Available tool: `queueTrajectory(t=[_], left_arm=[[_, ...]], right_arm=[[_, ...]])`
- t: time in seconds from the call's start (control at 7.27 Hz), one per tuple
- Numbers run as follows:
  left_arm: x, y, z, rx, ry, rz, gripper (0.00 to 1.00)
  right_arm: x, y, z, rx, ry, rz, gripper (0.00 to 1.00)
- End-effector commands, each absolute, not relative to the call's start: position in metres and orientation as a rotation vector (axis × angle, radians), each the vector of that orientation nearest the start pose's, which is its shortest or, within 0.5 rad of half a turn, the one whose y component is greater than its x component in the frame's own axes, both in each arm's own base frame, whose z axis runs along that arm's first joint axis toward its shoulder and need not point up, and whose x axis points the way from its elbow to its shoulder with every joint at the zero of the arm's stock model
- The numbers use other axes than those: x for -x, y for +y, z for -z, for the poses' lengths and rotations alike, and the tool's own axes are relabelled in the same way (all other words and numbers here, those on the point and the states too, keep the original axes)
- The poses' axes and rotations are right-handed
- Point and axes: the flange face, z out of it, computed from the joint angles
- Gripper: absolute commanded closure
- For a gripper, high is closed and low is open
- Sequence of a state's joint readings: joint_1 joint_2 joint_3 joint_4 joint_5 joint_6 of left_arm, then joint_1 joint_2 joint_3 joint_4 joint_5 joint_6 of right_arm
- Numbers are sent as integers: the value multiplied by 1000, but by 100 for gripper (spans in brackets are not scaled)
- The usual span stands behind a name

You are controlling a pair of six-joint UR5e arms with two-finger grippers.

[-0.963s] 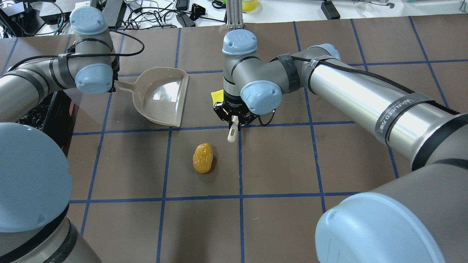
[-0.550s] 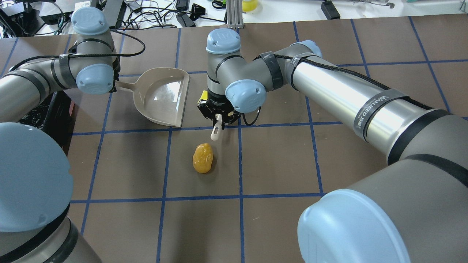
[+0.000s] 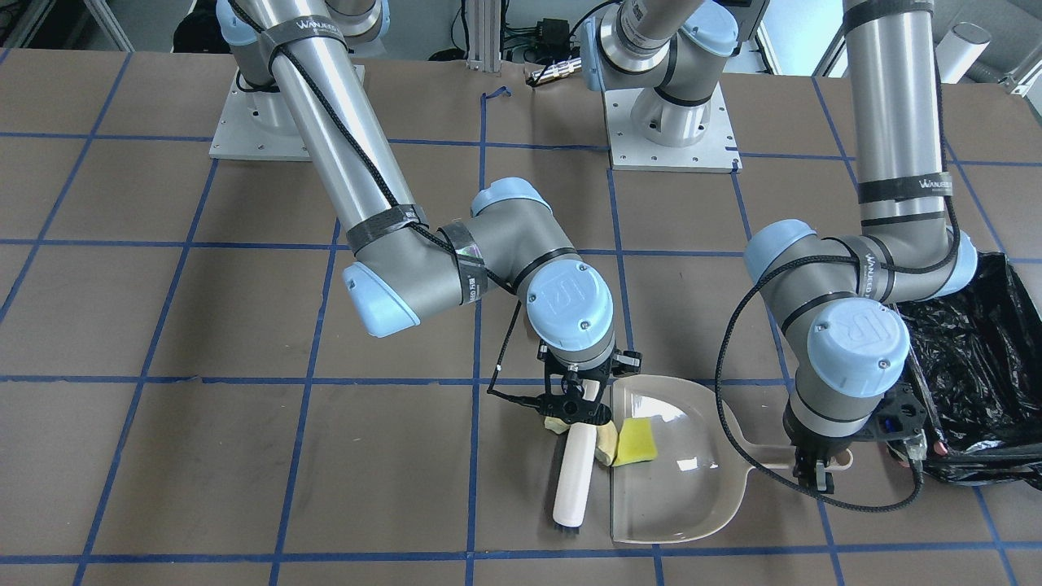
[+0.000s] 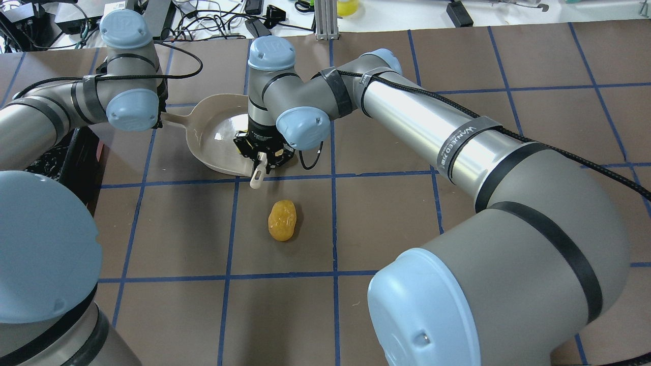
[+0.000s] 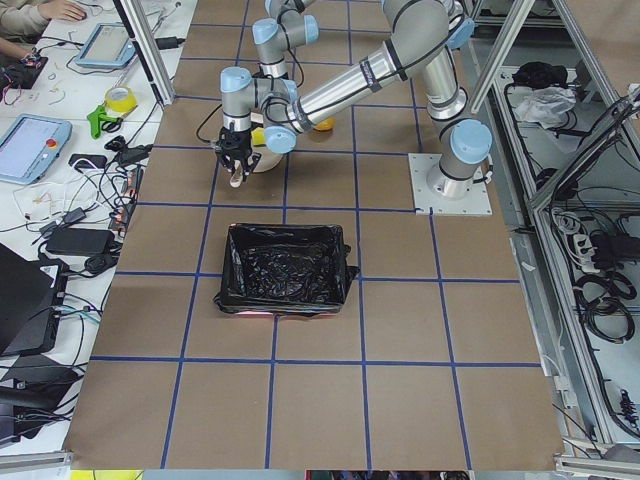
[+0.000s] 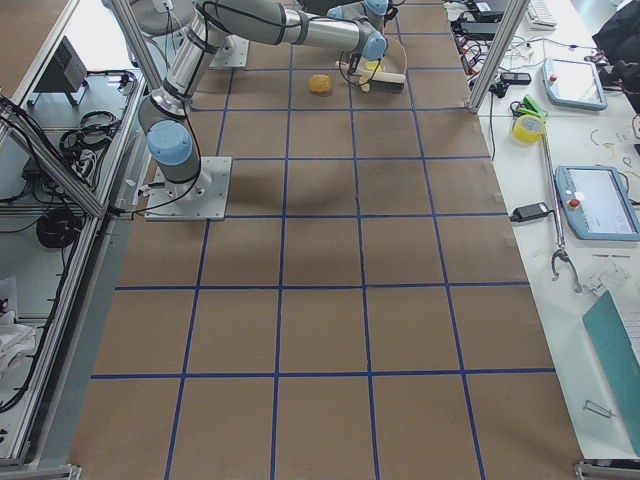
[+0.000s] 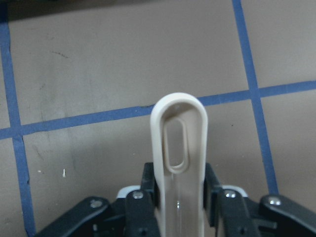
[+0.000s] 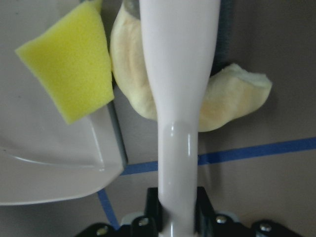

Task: Sweep and dump trash into bin
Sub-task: 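Push the sponge and curved piece into the dustpan with the brush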

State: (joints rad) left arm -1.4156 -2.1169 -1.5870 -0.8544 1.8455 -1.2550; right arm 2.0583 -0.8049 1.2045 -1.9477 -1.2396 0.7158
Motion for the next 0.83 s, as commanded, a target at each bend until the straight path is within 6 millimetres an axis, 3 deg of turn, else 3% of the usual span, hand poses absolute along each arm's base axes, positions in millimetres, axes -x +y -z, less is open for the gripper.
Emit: queueTrajectory(t=[0.0, 0.28, 0.55, 0.69], left_arm=[[2, -674, -237, 1938, 2237, 407, 100], [2, -674, -237, 1933, 2241, 407, 100], [2, -674, -237, 1931, 2242, 406, 100], [2, -674, -237, 1932, 2244, 405, 100]], right_arm=[[-518, -594, -228, -310, 2764, -321, 84], [-546, -592, -239, -282, 2673, -345, 83], [-550, -596, -265, -340, 2641, -327, 80], [-539, -588, -288, -333, 2668, -335, 81]])
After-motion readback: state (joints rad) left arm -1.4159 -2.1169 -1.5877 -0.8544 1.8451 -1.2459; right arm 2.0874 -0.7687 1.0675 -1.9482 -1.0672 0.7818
